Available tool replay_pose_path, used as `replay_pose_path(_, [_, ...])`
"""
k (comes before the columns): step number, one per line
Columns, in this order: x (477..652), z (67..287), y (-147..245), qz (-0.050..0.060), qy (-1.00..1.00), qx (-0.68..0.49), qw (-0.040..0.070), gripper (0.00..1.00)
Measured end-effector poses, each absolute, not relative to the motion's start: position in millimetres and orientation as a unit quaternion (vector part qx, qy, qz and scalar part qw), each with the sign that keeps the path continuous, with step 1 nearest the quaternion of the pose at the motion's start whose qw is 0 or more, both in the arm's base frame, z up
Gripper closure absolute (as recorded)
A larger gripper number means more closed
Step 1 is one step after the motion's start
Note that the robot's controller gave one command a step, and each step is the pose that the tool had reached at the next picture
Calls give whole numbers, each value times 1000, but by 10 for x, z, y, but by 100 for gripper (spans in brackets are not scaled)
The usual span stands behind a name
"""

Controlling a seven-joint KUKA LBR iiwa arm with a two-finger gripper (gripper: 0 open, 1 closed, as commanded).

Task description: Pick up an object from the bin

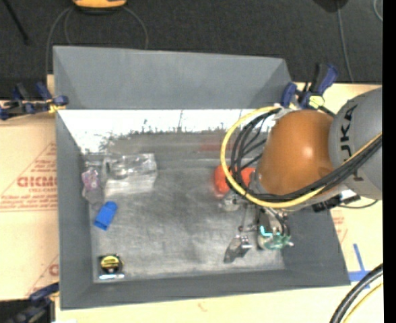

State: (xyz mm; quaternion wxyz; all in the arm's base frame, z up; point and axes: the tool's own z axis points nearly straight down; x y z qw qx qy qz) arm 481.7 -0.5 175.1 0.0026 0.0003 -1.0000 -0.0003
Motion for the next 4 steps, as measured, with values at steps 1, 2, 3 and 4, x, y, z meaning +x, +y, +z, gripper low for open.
replay_pose_path(1, [5271,800,-1115,0,-996,92,-4,0])
replay_pose_path(2, [4921,1015,-1562,2,-995,99,-1,0])
replay_pose_path(3, [5075,1005,-1536,2,-978,210,-2,0])
replay_pose_path(4, [5207,751,-1508,-4,-967,254,-1,0])
